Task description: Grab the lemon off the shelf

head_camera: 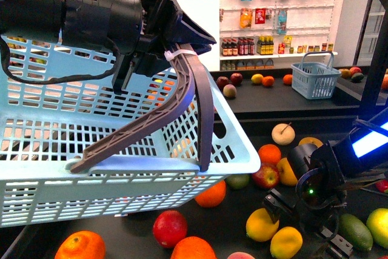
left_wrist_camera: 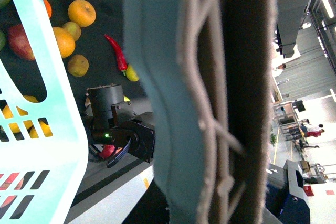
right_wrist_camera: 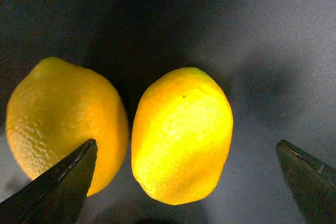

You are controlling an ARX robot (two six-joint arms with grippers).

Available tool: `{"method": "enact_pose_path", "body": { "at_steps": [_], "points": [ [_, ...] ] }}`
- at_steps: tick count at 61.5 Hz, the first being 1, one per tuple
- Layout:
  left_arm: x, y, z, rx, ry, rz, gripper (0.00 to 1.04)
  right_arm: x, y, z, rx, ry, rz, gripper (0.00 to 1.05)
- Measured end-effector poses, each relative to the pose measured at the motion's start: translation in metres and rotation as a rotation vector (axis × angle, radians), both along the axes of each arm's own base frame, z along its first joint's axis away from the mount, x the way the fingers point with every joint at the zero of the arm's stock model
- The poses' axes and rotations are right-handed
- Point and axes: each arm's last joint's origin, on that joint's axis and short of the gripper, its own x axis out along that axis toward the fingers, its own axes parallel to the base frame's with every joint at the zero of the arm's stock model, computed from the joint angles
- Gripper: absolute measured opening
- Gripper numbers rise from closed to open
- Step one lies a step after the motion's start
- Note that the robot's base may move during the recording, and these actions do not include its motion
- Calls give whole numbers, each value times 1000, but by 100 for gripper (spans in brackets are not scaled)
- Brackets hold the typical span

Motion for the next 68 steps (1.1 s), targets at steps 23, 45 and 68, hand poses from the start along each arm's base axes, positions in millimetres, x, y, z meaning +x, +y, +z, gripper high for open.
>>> {"method": "enact_pose_path", "body": {
  "at_steps": [23,45,68],
  "points": [
    [0,0,0,0,0,0,8,2,3,-18,-24,26,18,92],
    [0,0,0,0,0,0,8,-3,-1,-27,-53,35,44,50],
    [0,0,0,0,0,0,8,-32,-43,30,-160,-81,92,48]
  ]
}}
